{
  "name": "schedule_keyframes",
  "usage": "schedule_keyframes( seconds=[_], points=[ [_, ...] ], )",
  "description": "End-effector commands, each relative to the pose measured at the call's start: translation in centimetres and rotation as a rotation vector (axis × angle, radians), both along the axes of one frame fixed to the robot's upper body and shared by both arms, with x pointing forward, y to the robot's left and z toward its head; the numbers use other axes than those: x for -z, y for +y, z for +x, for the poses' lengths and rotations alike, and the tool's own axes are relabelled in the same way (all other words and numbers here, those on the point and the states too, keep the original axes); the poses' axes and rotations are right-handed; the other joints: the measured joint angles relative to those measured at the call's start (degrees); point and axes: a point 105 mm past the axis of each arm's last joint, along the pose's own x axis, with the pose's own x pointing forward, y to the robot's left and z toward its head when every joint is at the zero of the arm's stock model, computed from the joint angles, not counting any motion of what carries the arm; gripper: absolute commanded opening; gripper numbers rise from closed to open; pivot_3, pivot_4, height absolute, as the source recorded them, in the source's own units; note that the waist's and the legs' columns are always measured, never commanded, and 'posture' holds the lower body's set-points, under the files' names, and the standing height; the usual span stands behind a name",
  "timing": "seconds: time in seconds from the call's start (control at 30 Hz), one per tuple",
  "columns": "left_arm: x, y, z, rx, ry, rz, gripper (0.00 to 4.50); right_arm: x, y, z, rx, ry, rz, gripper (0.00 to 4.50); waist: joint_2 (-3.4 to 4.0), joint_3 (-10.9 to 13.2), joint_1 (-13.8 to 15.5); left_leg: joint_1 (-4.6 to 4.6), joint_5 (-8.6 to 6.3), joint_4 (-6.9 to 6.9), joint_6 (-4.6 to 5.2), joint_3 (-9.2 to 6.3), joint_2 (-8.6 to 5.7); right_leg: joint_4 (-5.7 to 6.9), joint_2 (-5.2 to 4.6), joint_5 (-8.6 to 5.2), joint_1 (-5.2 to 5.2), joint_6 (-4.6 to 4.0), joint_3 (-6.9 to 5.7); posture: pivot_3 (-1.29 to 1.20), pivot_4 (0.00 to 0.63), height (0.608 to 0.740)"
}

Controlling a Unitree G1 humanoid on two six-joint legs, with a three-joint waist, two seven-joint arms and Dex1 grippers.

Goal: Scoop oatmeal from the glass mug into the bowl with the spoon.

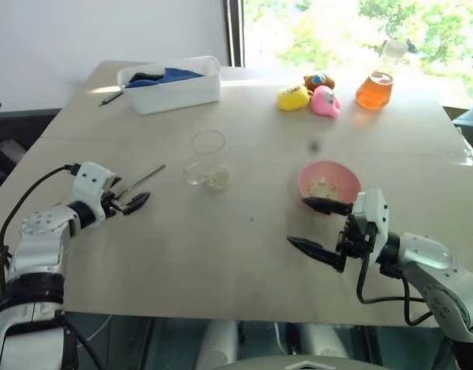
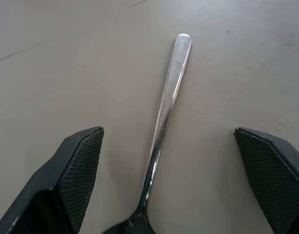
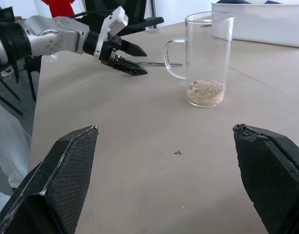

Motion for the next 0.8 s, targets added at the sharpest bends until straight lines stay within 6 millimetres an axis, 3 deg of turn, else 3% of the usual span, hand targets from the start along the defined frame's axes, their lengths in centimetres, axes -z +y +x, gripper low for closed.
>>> schedule_keyframes(
  seconds=[0.03,0.3,0.63,0.8],
  points=[
    [2.5,1.4,-1.1,-0.013,0.204,-0.039,4.50,-0.7,0.1,0.0,0.010,-0.035,0.023,4.49,0.00,0.00,-0.07,0.03,0.00,0.01,0.00,0.01,0.00,0.02,0.01,0.00,0.01,0.00,0.01,0.00,0.150,0.740],
    [3.9,4.1,-2.3,-0.040,0.382,0.058,4.50,-0.7,-0.1,0.3,0.031,-0.038,0.039,4.49,0.27,-0.15,-0.57,0.34,0.00,-0.01,0.00,0.22,0.10,0.15,0.23,0.00,0.11,0.00,0.25,0.00,0.150,0.740],
    [5.4,4.3,-3.1,-0.041,0.424,0.062,0.09,-0.6,-0.1,0.3,0.052,-0.041,0.048,4.50,0.98,-0.59,-1.82,0.56,0.00,-0.03,0.00,0.32,0.17,0.47,0.35,-0.01,0.13,0.00,0.48,0.00,0.150,0.740],
    [7.3,4.1,-4.3,-0.046,0.385,0.035,0.03,-0.9,-0.1,0.4,0.059,-0.042,0.056,4.50,1.32,-0.82,-2.25,0.70,0.00,-0.04,0.00,0.52,0.18,0.55,0.35,-0.02,0.10,0.00,0.79,0.00,0.150,0.740]
  ],
)
